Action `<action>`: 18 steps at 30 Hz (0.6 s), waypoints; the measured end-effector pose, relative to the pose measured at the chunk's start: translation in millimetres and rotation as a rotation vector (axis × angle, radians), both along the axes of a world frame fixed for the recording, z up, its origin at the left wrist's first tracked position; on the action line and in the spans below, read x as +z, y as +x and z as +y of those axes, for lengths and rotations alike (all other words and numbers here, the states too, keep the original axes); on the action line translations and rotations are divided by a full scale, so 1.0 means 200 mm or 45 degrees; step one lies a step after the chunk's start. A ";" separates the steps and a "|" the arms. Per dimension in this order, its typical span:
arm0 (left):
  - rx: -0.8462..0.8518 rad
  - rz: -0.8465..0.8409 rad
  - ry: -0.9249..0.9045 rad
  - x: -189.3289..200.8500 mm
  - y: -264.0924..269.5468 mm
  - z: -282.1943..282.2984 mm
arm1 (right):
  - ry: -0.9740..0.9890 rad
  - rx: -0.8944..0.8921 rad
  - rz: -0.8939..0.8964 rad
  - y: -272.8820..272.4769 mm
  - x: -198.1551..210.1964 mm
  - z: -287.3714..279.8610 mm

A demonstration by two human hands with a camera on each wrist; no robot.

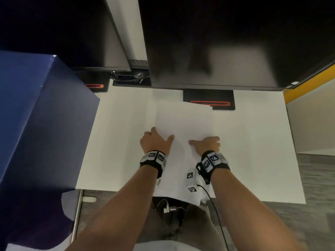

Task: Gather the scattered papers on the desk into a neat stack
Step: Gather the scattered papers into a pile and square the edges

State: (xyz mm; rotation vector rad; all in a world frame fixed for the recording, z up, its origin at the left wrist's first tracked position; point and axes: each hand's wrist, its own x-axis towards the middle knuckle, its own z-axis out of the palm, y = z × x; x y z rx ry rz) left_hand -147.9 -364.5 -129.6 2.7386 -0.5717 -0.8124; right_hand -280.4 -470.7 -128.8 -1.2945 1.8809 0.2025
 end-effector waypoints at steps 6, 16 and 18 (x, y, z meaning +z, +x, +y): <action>0.263 0.708 -0.273 -0.04 0.16 0.05 | 0.015 -0.013 -0.457 -0.13 -0.05 -0.06; 0.021 1.015 -0.683 0.24 0.20 0.15 | 0.043 -0.189 -1.291 -0.32 0.18 0.02; -0.090 1.014 -0.795 0.39 0.26 0.16 | -0.030 -0.160 -1.420 -0.33 0.29 -0.02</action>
